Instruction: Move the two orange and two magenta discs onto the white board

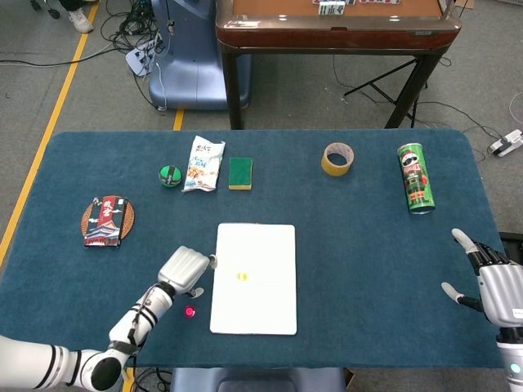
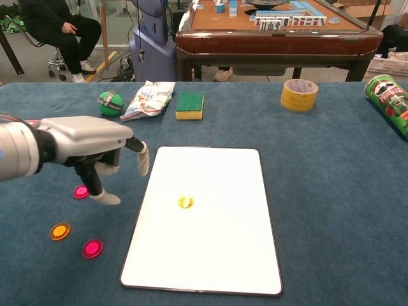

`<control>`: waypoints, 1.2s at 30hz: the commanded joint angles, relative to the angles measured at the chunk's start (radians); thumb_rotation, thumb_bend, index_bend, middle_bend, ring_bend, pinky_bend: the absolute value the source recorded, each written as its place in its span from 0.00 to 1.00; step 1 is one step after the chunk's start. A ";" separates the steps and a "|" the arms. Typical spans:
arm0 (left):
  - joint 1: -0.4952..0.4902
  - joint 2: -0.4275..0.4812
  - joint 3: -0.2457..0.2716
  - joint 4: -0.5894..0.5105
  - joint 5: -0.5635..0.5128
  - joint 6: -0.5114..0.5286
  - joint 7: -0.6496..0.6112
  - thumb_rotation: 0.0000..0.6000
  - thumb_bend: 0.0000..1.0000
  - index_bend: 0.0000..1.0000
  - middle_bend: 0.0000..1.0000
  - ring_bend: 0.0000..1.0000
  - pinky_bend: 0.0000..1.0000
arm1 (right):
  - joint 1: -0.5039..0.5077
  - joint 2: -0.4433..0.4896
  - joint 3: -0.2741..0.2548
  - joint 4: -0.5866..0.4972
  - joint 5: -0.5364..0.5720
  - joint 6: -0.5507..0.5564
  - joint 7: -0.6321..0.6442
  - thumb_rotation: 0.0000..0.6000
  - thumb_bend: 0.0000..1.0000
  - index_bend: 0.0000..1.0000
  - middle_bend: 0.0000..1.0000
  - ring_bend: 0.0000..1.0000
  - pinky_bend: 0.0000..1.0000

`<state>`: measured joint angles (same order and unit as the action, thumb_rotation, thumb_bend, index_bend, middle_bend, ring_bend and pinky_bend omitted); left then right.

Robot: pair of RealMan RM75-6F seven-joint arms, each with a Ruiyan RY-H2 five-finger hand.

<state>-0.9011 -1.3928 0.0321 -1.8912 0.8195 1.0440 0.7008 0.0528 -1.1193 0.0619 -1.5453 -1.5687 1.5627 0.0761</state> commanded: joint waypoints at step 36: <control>0.250 0.037 0.137 0.140 0.335 -0.008 -0.132 1.00 0.22 0.51 1.00 1.00 1.00 | 0.008 -0.005 0.000 -0.004 0.011 -0.021 -0.019 1.00 0.00 0.13 0.26 0.26 0.38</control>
<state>-0.6529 -1.3534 0.1712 -1.7546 1.1571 1.0389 0.5672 0.0608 -1.1244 0.0618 -1.5492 -1.5582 1.5414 0.0569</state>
